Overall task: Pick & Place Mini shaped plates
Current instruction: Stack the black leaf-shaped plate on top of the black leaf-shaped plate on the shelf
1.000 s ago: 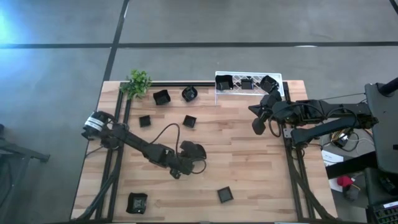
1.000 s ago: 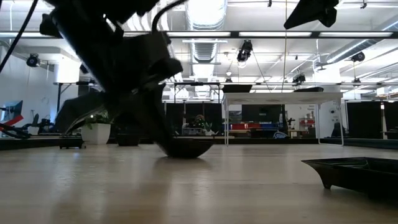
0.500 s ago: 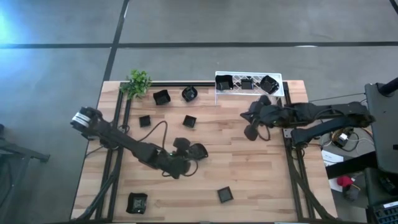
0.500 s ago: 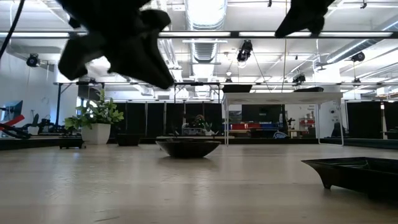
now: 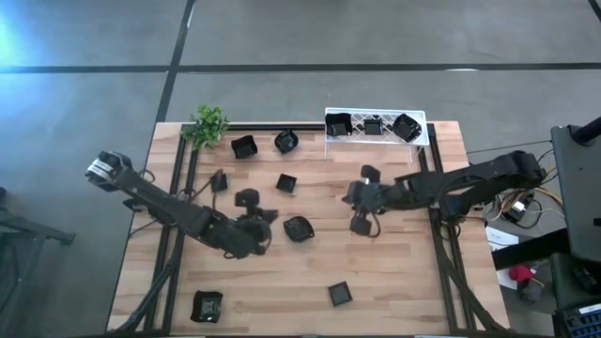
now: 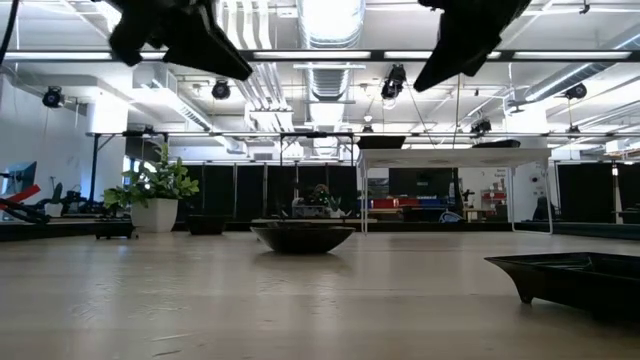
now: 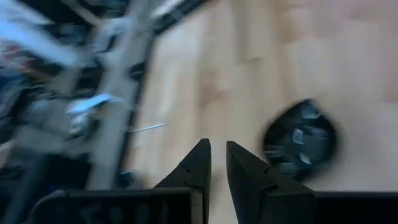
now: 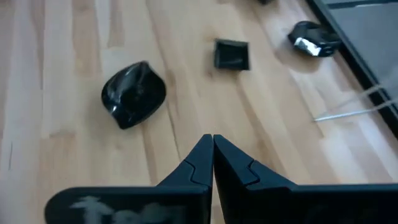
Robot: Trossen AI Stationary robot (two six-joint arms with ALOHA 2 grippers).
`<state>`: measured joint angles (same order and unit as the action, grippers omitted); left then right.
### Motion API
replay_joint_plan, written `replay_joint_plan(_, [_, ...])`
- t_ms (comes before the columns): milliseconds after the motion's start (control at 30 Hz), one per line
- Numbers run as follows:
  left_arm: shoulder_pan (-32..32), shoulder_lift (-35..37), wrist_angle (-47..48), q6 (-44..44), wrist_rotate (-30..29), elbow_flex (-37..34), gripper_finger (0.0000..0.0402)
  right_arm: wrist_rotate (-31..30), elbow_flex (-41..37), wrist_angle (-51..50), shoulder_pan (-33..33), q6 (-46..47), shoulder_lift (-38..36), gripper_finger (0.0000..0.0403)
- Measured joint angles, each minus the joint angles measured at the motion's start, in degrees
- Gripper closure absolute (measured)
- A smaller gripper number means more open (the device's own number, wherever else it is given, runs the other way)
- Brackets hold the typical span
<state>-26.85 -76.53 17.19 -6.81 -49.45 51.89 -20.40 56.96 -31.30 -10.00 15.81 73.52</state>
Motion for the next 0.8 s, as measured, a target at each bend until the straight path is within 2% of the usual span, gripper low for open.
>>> replay_joint_plan(133, [0.0, 3.86, -0.26, 1.19, -5.02, -2.34, 0.0354, 0.05, -0.1, 3.12, -1.43, 1.21, 4.05, 0.0394])
replay_joint_plan(500, [-0.11, 9.23, -0.91, 3.11, -5.12, -4.43, 0.0354, -0.09, -0.1, 10.02, 0.44, 8.17, 15.43, 0.0392])
replay_joint_plan(700, [-0.11, 9.4, -1.21, 3.08, -5.12, -4.43, 0.0354, 5.45, -0.1, 15.47, 2.22, 11.85, 18.99, 0.0355])
replay_joint_plan(800, [-0.14, 9.4, -1.2, 3.33, -5.12, -4.43, 0.0354, 7.76, -0.1, 19.75, 3.4, 16.99, 21.27, 0.0335])
